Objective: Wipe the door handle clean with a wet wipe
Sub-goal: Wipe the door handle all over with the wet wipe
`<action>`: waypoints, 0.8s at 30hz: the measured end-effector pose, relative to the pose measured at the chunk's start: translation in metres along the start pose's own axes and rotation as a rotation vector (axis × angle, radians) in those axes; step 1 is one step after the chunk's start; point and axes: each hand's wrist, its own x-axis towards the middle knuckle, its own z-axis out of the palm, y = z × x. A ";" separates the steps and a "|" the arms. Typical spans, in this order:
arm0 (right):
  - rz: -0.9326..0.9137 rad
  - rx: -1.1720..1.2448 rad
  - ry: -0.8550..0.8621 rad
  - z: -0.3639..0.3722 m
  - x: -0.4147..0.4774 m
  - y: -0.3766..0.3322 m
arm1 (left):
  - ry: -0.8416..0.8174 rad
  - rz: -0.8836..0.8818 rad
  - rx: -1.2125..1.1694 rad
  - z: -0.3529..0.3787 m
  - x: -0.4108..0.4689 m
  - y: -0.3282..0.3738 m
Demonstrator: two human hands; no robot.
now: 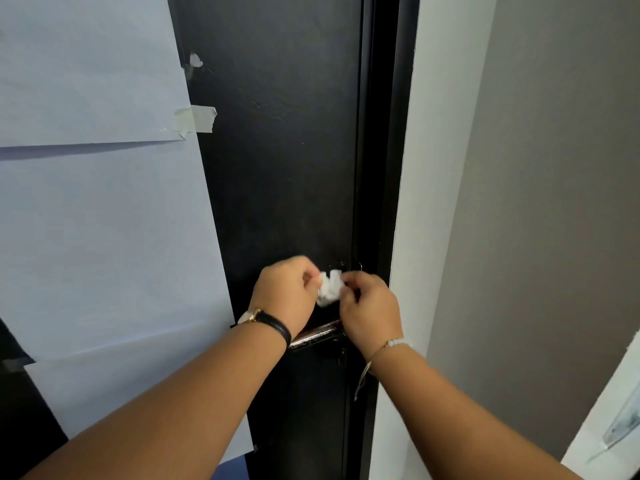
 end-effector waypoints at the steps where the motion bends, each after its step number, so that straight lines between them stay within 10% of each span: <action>1: -0.056 -0.019 -0.021 -0.007 0.004 -0.006 | 0.017 0.004 -0.069 -0.003 0.004 0.004; 11: -0.279 -0.366 -0.026 -0.027 0.022 0.006 | -0.170 0.141 0.056 0.003 0.003 0.007; 24: -0.160 -0.182 -0.062 0.029 -0.019 0.061 | -0.165 0.176 0.180 0.018 -0.007 -0.006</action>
